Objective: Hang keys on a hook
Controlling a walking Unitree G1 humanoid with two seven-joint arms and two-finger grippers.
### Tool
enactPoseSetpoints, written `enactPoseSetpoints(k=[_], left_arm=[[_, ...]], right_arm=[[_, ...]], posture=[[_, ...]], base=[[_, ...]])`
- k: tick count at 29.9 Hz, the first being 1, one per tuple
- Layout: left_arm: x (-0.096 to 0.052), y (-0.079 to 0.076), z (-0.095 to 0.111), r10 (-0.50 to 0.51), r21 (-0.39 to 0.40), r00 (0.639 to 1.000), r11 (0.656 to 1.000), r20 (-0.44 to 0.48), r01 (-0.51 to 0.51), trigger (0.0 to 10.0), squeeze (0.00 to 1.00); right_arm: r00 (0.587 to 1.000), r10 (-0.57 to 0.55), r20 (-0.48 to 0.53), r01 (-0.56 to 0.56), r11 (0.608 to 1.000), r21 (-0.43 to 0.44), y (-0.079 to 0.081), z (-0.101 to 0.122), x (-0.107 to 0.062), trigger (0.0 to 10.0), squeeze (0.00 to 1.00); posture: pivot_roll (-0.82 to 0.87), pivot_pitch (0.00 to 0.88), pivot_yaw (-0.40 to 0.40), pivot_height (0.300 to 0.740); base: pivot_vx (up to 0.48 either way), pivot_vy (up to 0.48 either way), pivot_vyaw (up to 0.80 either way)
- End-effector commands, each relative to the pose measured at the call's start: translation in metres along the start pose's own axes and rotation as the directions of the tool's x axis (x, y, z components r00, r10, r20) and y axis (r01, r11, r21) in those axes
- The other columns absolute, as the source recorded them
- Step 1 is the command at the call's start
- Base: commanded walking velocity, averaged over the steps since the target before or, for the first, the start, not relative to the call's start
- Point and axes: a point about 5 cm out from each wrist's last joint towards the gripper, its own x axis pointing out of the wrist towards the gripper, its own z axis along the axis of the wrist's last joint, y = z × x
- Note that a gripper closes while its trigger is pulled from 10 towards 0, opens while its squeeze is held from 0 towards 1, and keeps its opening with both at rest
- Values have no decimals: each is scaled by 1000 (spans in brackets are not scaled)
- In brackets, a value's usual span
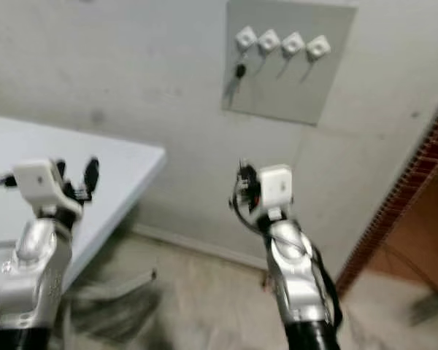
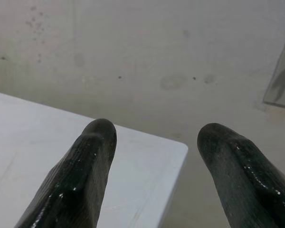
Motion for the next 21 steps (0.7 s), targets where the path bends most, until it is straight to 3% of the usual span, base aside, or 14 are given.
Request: enactPoseSetpoints(k=[1, 21], left_arm=[[2, -1, 5, -22, 9, 1000, 1000, 11, 21, 10000, 0], [0, -7, 6, -55, 30, 998, 998, 9, 54, 10000, 0]], right_arm=[[1000, 2, 28, -2, 1000, -2, 2, 8, 3, 10000, 0], [1000, 2, 17, -2, 1000, -4, 3, 6, 1, 10000, 0]], posture=[[-99, 0, -27, 740], [-96, 1, -24, 740]], base=[[285, 0, 0], [285, 0, 0]])
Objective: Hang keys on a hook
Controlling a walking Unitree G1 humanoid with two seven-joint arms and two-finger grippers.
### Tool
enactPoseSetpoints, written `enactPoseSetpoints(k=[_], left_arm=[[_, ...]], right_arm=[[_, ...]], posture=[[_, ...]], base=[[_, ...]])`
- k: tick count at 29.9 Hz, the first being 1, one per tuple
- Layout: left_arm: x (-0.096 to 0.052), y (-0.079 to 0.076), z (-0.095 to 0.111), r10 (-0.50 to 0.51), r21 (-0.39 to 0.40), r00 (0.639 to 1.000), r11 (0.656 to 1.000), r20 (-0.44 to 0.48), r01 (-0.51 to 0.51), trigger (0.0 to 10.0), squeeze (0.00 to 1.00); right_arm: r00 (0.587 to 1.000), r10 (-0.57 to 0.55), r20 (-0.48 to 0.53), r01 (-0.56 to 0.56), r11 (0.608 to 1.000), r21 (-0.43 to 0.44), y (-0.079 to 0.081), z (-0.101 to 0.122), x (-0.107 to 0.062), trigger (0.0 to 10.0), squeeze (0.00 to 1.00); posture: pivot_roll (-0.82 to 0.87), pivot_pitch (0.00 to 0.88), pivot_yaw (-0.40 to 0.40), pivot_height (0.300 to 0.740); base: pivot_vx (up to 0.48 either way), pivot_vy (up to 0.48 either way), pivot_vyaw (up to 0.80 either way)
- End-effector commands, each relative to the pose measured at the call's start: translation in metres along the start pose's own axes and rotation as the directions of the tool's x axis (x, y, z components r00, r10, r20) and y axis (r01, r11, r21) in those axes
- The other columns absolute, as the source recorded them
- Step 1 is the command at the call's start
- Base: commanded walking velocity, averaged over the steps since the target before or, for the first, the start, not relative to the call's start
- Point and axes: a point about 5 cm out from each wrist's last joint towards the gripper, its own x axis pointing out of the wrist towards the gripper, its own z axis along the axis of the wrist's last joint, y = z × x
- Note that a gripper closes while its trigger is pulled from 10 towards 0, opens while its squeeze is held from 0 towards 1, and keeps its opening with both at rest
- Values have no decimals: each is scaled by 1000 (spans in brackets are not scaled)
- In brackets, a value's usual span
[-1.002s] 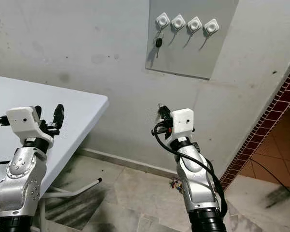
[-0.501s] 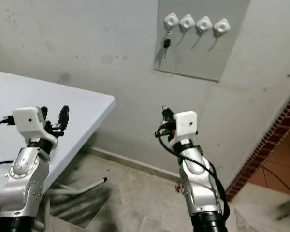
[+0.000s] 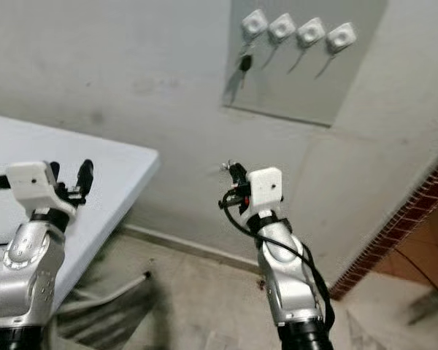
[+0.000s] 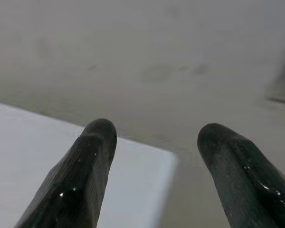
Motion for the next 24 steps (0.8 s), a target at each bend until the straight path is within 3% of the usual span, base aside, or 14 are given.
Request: enactPoseSetpoints(k=[1, 10, 24], left_arm=[[0, 2, 4, -8, 25, 1000, 1000, 10, 8, 10000, 0], [0, 0, 4, -19, 32, 1000, 999, 10, 18, 10000, 0], [-1, -7, 4, -45, 43, 999, 998, 7, 45, 10000, 0]], right_arm=[[1000, -15, 13, 15, 1000, 8, -1, 4, 2, 10000, 0], [1000, -24, -9, 24, 1000, 5, -2, 3, 2, 10000, 0], [999, -35, -15, 35, 999, 18, -2, 3, 5, 10000, 0]], posture=[[-95, 2, -23, 740], [-95, 2, -23, 740], [-92, 8, -24, 740]], base=[[281, 0, 0], [284, 0, 0], [296, 0, -646]])
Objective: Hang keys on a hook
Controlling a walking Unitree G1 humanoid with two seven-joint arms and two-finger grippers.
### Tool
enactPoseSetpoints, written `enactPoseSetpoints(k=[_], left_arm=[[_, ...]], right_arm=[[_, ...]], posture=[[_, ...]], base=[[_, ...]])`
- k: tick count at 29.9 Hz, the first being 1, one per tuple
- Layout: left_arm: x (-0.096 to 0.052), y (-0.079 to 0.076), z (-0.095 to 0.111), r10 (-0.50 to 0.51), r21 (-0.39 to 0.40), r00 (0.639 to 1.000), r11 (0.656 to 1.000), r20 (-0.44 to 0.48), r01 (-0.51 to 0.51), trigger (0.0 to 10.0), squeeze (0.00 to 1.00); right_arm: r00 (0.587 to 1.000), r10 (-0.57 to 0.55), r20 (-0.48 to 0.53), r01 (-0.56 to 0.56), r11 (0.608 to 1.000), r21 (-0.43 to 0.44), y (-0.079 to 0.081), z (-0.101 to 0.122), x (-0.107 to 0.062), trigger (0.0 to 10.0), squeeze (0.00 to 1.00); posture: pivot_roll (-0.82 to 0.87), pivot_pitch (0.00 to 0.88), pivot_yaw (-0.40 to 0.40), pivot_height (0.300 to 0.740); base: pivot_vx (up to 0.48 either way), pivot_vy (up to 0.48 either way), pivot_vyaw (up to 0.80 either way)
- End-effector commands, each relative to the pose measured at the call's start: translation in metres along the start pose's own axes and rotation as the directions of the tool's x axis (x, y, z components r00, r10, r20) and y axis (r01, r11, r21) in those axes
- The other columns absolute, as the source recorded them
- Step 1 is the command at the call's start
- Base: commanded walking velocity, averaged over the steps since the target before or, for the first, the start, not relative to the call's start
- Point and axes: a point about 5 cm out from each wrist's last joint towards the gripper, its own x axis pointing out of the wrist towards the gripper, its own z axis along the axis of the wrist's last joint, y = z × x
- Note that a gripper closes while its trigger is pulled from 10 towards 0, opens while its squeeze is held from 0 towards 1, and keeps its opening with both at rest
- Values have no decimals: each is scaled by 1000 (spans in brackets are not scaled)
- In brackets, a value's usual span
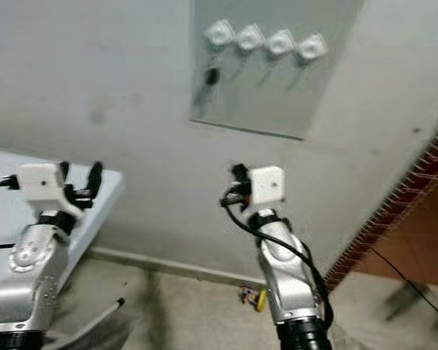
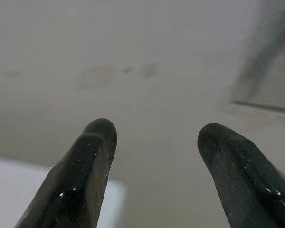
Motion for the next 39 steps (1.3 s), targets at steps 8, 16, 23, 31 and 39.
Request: enactPoseSetpoints(k=[8, 16, 23, 31, 39], left_arm=[[1, -14, 1, -46, 1, 999, 999, 0, 46, 10000, 0], [1, -16, 1, -39, -12, 999, 999, -9, 39, 10000, 0], [1, -20, 3, -63, -17, 998, 998, 14, 63, 10000, 0], [14, -48, 17, -205, 40, 977, 978, 50, 203, 10000, 0], [21, -64, 30, -299, 60, 950, 954, 88, 294, 10000, 0]], right_arm=[[999, -51, 4, 52, 999, -16, -14, 1, -2, 10000, 0], [999, -52, 15, 52, 999, -12, -13, 2, -2, 10000, 0], [998, -55, 13, 56, 998, -22, -13, 2, -2, 10000, 0], [999, 24, 39, -24, 1000, 12, -10, 13, 7, 10000, 0], [990, 79, 117, -77, 997, -23, -11, 36, 20, 10000, 0]], posture=[[-89, 9, -25, 740], [-89, 5, -23, 740], [-90, 4, -22, 740], [-88, 10, -24, 740], [-98, 31, -19, 740]], base=[[322, 0, -645], [259, 0, 0], [0, 0, 0], [0, 0, 0], [0, 0, 0]])
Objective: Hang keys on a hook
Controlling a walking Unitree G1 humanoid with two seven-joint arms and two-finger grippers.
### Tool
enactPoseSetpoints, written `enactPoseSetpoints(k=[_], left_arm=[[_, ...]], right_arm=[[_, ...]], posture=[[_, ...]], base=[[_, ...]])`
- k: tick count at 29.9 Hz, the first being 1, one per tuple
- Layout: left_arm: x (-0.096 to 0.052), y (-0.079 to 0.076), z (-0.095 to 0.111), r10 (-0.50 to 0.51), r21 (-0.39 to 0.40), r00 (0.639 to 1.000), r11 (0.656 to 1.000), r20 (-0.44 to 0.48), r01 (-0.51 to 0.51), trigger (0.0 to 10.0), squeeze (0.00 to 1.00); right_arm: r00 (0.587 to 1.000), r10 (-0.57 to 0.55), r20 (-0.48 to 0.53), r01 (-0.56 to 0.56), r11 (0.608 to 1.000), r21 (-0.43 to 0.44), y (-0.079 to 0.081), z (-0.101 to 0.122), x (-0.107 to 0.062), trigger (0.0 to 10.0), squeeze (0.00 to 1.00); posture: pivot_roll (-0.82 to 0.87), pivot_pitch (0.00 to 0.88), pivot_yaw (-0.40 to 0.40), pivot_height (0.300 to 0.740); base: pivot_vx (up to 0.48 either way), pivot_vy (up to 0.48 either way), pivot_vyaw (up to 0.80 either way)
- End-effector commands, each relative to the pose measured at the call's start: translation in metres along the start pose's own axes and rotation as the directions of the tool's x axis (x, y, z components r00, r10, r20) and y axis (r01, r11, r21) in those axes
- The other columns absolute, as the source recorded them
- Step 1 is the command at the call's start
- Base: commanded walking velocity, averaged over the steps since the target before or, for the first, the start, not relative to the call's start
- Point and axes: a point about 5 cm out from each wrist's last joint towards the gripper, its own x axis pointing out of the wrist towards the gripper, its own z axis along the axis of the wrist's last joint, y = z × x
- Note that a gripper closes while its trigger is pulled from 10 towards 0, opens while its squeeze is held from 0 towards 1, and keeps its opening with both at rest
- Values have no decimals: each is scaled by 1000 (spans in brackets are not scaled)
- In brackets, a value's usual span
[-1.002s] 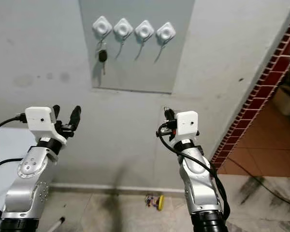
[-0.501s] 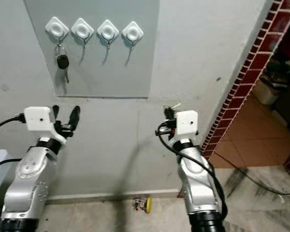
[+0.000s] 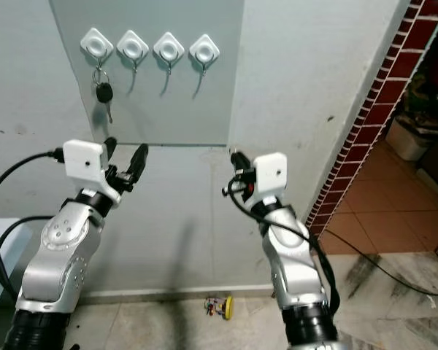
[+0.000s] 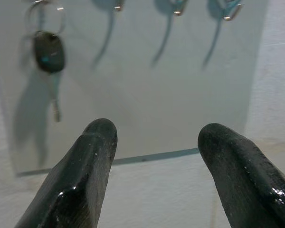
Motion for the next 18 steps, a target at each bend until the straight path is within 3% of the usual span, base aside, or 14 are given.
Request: enactPoseSetpoints(k=[1, 18], left_arm=[[8, -4, 7, -31, 15, 999, 999, 18, 30, 10000, 0], [21, -16, 23, -124, 42, 990, 992, 60, 122, 10000, 0]], right_arm=[[999, 6, 39, -6, 1000, 3, -2, 11, 8, 10000, 0], [983, 83, 161, -82, 997, -13, 0, 48, 39, 10000, 0]], posture=[[-104, 41, -15, 740], [-108, 77, -6, 740]], base=[[0, 0, 0], [0, 0, 0]])
